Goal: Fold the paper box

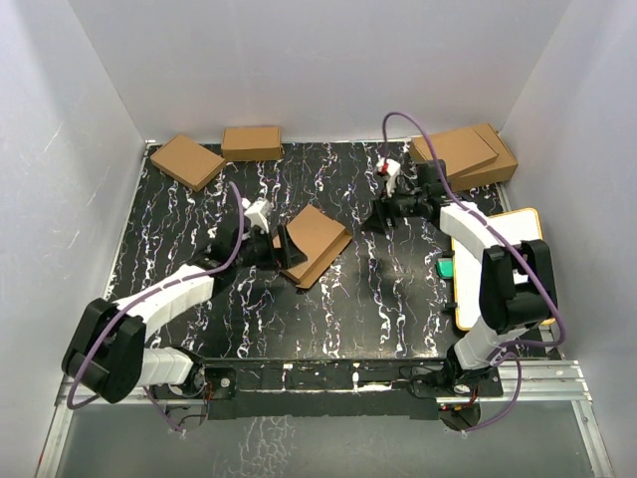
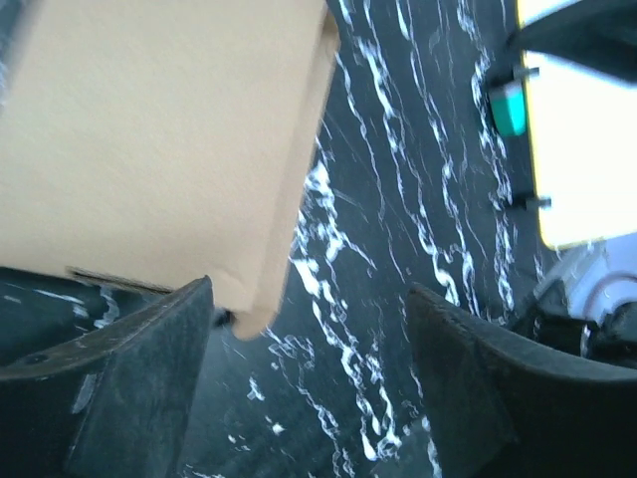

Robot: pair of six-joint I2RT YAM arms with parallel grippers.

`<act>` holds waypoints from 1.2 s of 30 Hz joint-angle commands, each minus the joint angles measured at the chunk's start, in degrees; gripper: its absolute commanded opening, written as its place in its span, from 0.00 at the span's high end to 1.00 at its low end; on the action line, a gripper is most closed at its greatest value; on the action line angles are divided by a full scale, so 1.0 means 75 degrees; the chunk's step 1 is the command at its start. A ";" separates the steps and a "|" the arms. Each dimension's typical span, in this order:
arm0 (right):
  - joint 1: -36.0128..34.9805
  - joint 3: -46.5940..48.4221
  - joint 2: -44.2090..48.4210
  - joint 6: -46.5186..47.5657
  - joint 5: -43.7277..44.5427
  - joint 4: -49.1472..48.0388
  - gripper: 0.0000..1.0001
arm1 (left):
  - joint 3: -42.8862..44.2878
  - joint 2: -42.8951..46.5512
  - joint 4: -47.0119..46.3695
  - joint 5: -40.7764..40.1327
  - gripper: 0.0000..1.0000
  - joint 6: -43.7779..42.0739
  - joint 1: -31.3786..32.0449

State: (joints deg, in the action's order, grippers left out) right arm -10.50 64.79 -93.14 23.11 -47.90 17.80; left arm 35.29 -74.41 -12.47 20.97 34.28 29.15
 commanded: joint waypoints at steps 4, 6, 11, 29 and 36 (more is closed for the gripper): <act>0.0846 -0.1043 -0.0600 -0.3322 -0.1788 -0.2469 0.46 | 0.1042 -0.0111 0.0358 -0.0954 0.03 -0.1183 -0.1294; 0.0817 -0.1289 -0.0598 -0.4036 -0.1824 -0.3057 0.44 | 0.1397 -0.0695 0.0338 -0.0791 0.03 -0.1381 -0.1640; 0.0760 -0.1639 -0.0862 -0.5745 -0.1149 -0.4008 0.31 | 0.2236 -0.2126 0.0479 -0.0392 0.04 -0.1830 -0.1848; -0.0479 -0.0737 -0.2044 -0.6983 0.1319 -0.3155 0.29 | 0.2569 -0.3519 0.0559 0.0787 0.15 -0.1712 -0.1897; -0.0556 -0.0237 -0.2447 -0.7008 0.1287 -0.2928 0.31 | 0.1936 -0.3284 0.0294 0.1366 0.22 -0.1076 -0.1866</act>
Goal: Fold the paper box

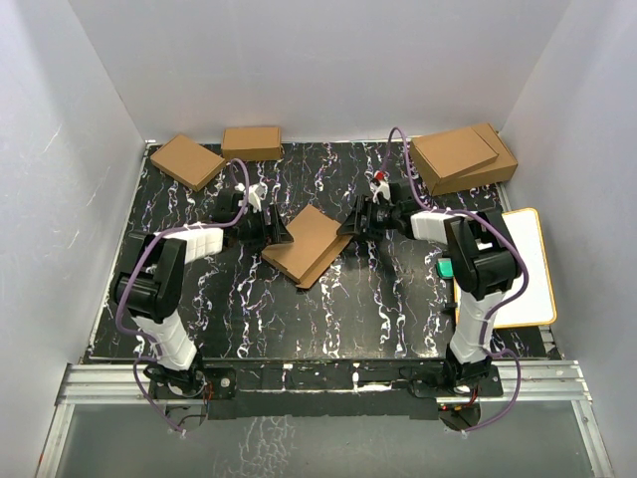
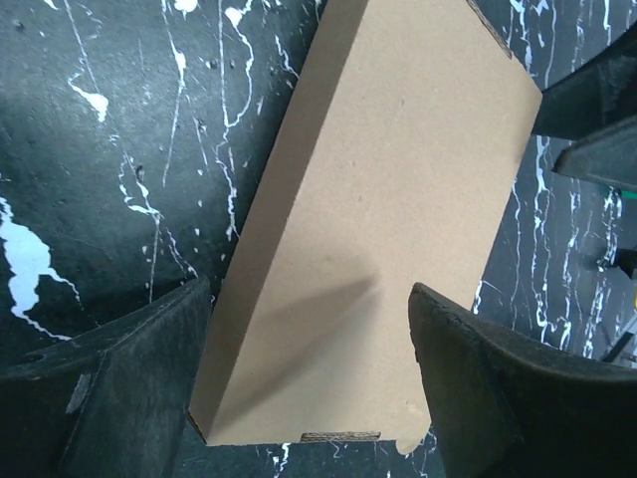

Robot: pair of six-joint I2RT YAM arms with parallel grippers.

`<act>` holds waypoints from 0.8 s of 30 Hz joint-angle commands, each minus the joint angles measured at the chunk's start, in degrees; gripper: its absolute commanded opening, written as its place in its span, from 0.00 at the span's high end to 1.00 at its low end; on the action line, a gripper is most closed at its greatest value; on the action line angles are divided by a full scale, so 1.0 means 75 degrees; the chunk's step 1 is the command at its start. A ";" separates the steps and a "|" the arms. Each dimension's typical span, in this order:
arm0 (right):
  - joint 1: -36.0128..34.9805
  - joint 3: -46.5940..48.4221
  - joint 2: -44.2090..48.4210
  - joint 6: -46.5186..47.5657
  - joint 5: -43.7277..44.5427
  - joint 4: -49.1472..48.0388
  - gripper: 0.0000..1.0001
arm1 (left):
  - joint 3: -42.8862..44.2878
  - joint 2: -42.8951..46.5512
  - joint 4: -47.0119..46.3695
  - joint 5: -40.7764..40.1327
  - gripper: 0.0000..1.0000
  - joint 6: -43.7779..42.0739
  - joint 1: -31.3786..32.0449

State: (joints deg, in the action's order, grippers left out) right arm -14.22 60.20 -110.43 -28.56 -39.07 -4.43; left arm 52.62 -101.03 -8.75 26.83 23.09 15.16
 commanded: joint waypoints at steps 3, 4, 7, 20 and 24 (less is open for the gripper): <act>-0.0088 0.0460 -0.0164 -0.0051 0.0116 0.0077 0.32 | -0.0699 0.0522 -0.0301 0.0619 0.22 0.0597 0.0097; -0.0107 0.0503 -0.0165 0.0006 0.0158 0.0110 0.32 | -0.0771 0.0598 -0.0310 0.0623 0.22 0.0638 0.0142; -0.0135 0.0643 -0.0167 0.0109 0.0232 0.0226 0.33 | -0.0915 0.0791 -0.0230 0.0594 0.23 0.0728 0.0303; -0.0248 0.1124 -0.0521 0.0499 0.0582 0.0613 0.36 | -0.0944 0.1106 -0.0182 0.0140 0.20 0.0957 0.0664; -0.0255 0.1272 -0.0614 0.0534 0.0655 0.0718 0.37 | -0.0453 0.0604 -0.0288 -0.0066 0.19 0.0949 0.0663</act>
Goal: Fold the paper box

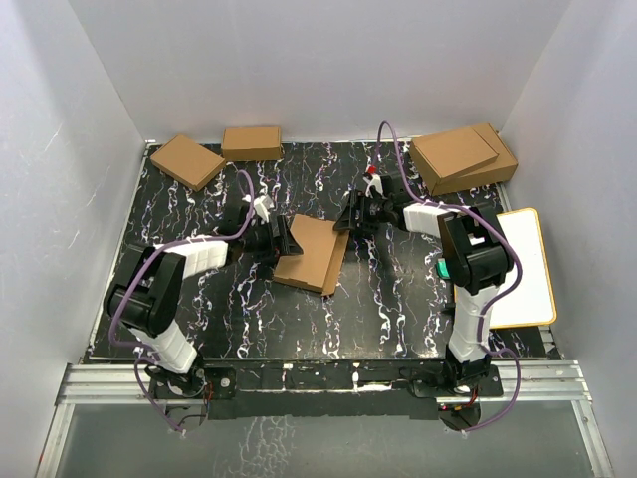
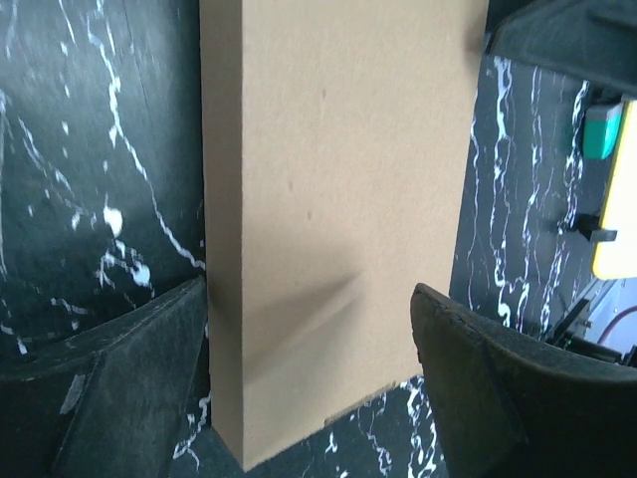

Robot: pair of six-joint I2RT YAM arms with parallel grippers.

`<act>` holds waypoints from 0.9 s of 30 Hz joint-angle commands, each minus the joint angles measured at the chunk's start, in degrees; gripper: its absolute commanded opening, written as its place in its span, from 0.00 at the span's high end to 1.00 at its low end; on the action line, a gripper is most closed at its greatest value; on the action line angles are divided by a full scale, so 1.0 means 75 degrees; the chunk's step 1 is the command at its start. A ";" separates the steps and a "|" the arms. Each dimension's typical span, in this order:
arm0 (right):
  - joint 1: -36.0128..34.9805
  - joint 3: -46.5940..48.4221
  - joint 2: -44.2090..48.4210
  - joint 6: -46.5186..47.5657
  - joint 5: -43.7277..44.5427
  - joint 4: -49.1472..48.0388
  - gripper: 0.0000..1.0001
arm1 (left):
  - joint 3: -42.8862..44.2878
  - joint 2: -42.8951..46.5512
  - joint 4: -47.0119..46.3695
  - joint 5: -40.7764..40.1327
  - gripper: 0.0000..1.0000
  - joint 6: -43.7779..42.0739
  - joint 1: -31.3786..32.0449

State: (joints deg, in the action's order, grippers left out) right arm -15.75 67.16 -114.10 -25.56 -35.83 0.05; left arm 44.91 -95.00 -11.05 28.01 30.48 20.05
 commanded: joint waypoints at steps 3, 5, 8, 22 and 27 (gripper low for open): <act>-0.0062 0.0351 -0.0126 0.0172 0.0314 0.0123 0.38 | 0.0913 -0.0638 -0.0027 -0.0136 0.20 0.0023 0.0010; -0.0073 0.0368 -0.0146 0.0211 0.0385 0.0143 0.40 | 0.0965 -0.0799 -0.0097 -0.0033 0.22 0.0069 0.0016; -0.0090 0.0442 -0.0231 0.0232 0.0395 0.0183 0.44 | 0.0919 -0.0846 -0.0174 0.0027 0.23 0.0079 0.0024; -0.0162 0.0642 -0.0372 0.0314 0.0243 0.0287 0.66 | 0.0923 -0.0861 -0.0188 0.0261 0.25 0.0071 0.0246; -0.0197 0.0681 -0.0395 0.0332 0.0148 0.0274 0.63 | 0.0882 -0.0880 -0.0200 0.0190 0.25 0.0125 0.0297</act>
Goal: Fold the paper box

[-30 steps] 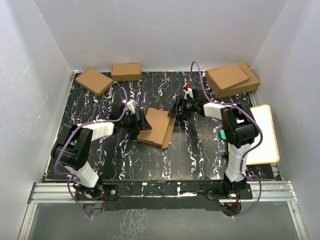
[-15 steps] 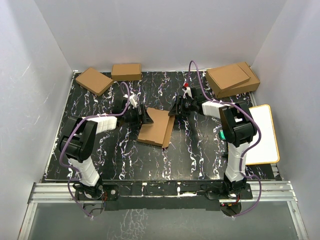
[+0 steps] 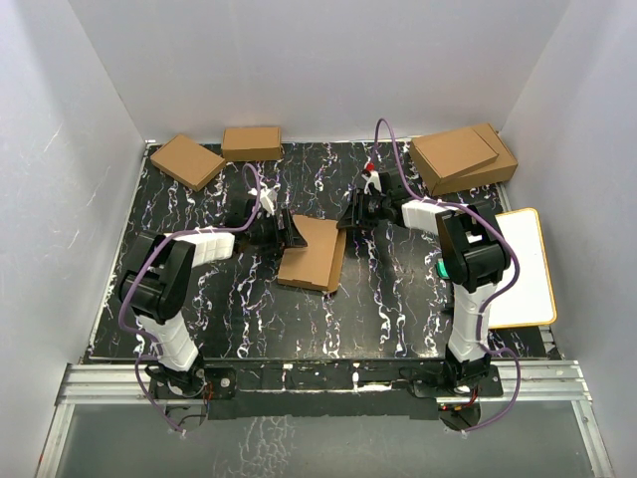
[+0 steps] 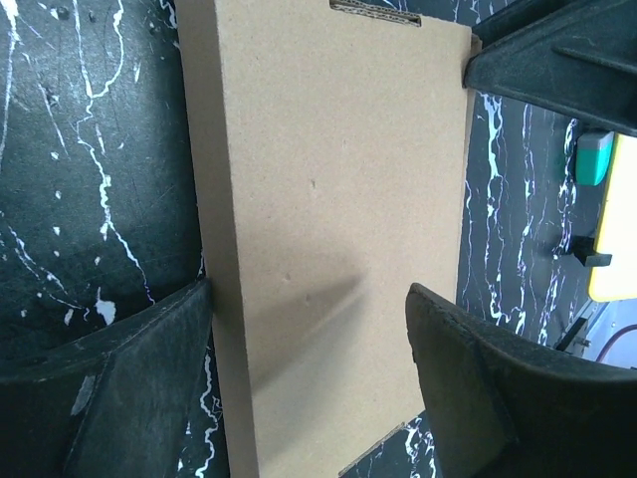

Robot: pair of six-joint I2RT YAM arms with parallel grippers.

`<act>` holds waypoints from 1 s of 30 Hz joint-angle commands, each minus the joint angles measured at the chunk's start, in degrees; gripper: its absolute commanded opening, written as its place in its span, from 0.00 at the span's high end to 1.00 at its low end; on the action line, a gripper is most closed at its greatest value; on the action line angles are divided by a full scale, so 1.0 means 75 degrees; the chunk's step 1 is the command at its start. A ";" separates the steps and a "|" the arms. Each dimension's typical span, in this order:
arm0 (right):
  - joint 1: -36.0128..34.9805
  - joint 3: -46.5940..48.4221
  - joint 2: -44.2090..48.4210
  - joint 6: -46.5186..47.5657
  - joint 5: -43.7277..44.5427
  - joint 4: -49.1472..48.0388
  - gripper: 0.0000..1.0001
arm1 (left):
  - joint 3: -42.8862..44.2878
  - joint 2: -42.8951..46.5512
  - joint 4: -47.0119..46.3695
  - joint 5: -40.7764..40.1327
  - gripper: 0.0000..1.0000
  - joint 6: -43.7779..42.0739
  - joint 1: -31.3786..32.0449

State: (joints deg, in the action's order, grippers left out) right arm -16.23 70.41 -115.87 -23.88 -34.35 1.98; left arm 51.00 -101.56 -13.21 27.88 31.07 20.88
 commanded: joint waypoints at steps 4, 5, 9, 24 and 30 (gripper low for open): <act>-0.0080 0.0236 0.0000 0.0382 -0.0024 0.0071 0.49 | 0.0068 0.0167 0.0290 -0.0051 0.23 0.0049 0.0170; -0.0033 0.0208 0.0074 0.0455 -0.0053 0.0086 0.47 | 0.0064 0.0249 0.0331 -0.0146 0.23 0.0052 0.0169; 0.0214 0.0051 0.0495 0.0885 -0.0176 0.0249 0.40 | -0.0027 0.0660 0.0418 -0.0524 0.20 0.0097 0.0123; 0.0372 -0.1781 0.3957 0.6958 -0.3805 0.1288 0.21 | -0.2239 0.4694 -0.0688 -0.1302 0.11 -0.0141 0.0000; 0.0225 -0.1437 0.3817 1.1077 -0.5164 0.4368 0.01 | -0.3808 0.6069 -0.1788 -0.1270 0.03 0.0630 -0.0103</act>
State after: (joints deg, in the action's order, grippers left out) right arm -13.56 58.33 -86.72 32.29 -62.06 19.07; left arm 27.73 -60.01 -20.69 18.76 32.10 20.71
